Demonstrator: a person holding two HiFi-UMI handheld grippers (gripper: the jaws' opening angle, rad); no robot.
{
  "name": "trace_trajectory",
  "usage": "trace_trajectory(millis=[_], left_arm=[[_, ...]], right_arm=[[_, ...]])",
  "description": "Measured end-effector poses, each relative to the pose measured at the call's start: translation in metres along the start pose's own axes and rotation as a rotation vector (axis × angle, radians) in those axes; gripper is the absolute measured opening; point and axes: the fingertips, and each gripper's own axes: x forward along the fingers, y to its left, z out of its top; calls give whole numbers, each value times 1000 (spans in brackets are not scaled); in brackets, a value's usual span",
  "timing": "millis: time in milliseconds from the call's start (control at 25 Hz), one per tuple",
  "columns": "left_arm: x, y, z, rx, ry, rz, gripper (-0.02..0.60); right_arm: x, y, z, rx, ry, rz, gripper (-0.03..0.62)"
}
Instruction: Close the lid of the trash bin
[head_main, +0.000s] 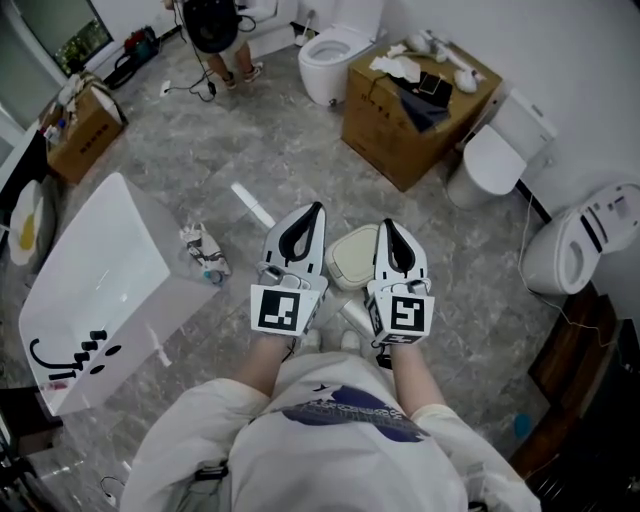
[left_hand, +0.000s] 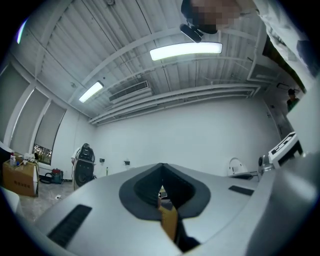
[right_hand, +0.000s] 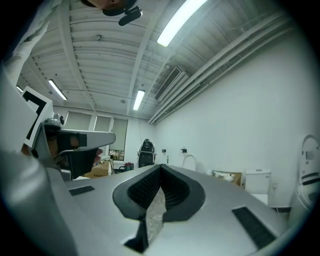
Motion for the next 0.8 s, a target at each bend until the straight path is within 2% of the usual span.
trace_trajectory(millis=[360, 800], left_arm=[[-3, -12, 2, 29, -7, -25, -2], [-5, -9, 5, 22, -15, -21, -3]], right_arm=[[-9, -7, 8, 6, -33, -19, 9], [-8, -4, 13, -19, -40, -20, 6]])
